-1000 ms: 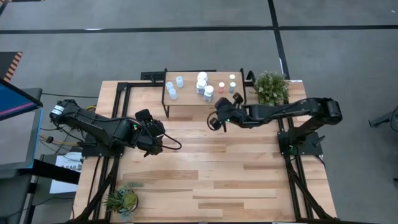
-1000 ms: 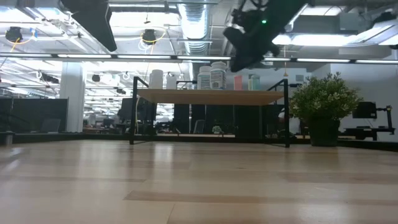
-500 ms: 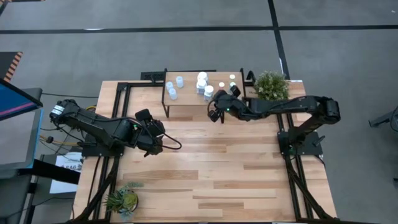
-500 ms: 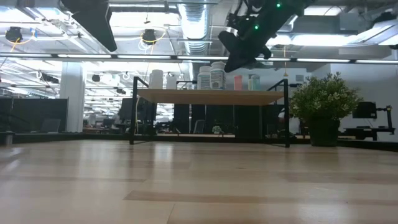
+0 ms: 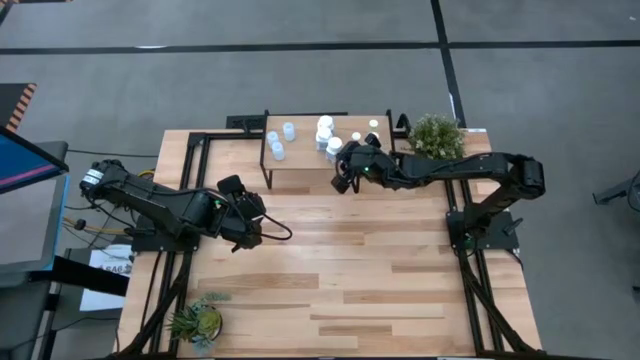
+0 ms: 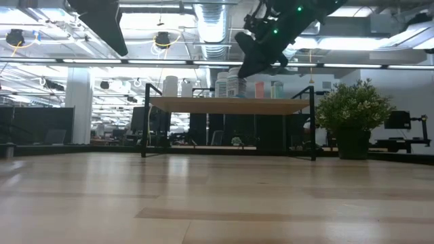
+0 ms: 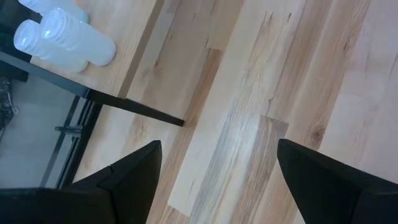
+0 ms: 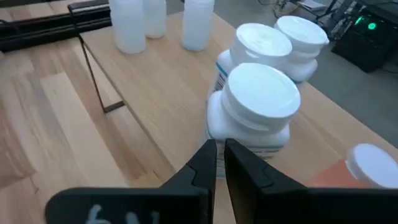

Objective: Pick and place medicine bottles onto shelf by color
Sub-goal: Put the white medicine bottle on the shelf aligned with the other white medicine bottles

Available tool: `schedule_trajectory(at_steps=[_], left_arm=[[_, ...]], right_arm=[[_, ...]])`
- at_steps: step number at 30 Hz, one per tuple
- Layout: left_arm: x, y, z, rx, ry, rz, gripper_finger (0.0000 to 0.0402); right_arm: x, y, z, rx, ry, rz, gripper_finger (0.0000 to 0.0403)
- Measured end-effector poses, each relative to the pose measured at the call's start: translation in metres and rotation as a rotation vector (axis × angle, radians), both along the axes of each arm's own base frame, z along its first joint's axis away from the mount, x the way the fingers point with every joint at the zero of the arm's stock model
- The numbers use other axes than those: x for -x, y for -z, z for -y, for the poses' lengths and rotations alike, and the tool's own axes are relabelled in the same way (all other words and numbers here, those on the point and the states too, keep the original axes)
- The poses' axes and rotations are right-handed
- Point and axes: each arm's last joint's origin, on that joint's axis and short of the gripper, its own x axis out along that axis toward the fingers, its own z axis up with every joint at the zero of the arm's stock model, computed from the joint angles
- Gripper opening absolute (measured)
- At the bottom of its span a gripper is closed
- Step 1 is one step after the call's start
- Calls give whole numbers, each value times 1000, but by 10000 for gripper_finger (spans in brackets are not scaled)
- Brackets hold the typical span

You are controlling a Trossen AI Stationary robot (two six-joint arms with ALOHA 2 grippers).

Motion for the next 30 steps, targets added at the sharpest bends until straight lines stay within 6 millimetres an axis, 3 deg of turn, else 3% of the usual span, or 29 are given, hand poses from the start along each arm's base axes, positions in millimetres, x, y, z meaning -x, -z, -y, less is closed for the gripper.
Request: schedule_trajectory(at_steps=[15, 22, 30], left_arm=[[0, 0, 0, -1, 1, -1, 306], [0, 0, 0, 5, -3, 1, 306], [0, 0, 0, 4, -2, 1, 306]], right_arm=[[-2, -6, 4, -60, -167, 42, 54], [6, -29, 1, -3, -23, -56, 47], [16, -28, 13, -10, 20, -112, 16]])
